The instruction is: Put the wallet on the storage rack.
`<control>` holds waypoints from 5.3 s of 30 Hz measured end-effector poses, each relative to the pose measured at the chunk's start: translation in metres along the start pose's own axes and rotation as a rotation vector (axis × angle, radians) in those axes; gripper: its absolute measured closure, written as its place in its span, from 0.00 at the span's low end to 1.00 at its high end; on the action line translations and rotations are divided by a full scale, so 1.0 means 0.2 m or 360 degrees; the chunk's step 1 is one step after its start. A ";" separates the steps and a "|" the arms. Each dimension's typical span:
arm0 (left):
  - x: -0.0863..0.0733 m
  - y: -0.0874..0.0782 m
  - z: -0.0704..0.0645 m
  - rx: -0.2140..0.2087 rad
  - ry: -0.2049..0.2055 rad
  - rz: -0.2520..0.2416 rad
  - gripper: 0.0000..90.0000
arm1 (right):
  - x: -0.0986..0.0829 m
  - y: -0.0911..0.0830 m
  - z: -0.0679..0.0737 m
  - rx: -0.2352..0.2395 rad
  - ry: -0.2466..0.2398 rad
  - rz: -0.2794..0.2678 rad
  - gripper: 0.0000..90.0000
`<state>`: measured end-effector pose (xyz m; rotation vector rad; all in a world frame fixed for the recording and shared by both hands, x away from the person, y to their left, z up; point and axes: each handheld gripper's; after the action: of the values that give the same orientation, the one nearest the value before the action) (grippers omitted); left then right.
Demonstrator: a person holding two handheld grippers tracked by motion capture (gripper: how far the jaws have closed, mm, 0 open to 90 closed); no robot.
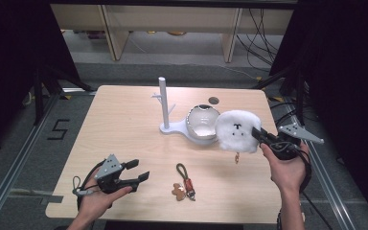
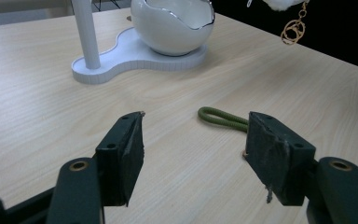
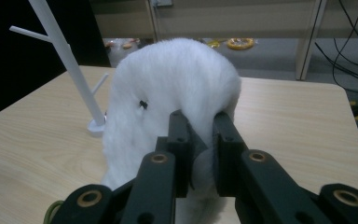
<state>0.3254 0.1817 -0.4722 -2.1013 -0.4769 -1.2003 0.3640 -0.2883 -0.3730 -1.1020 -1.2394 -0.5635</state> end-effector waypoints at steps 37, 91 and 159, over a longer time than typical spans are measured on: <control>-0.04 0.02 0.04 0.0044 -0.0049 0.0009 0.41 | 0.24 0.24 0.06 0.0043 -0.0064 -0.0152 0.90; -0.07 0.03 0.05 0.0033 -0.0060 0.0057 0.40 | 0.24 0.57 0.07 0.0035 -0.0031 -0.0132 0.90; -0.08 0.05 0.02 -0.0004 -0.0064 0.0079 0.40 | 0.06 0.73 0.07 -0.0003 -0.0157 0.0293 0.84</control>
<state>0.3259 0.1774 -0.4919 -2.1305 -0.4390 -1.1331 0.4838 -0.2123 -0.4142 -1.2432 -1.2071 -0.3746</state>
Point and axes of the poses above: each handheld gripper's, and its own axes: y roughly forward along the jaws, x roughly out of its top, z roughly to its left, and after that the axes turned 14 degrees about -y, right-handed
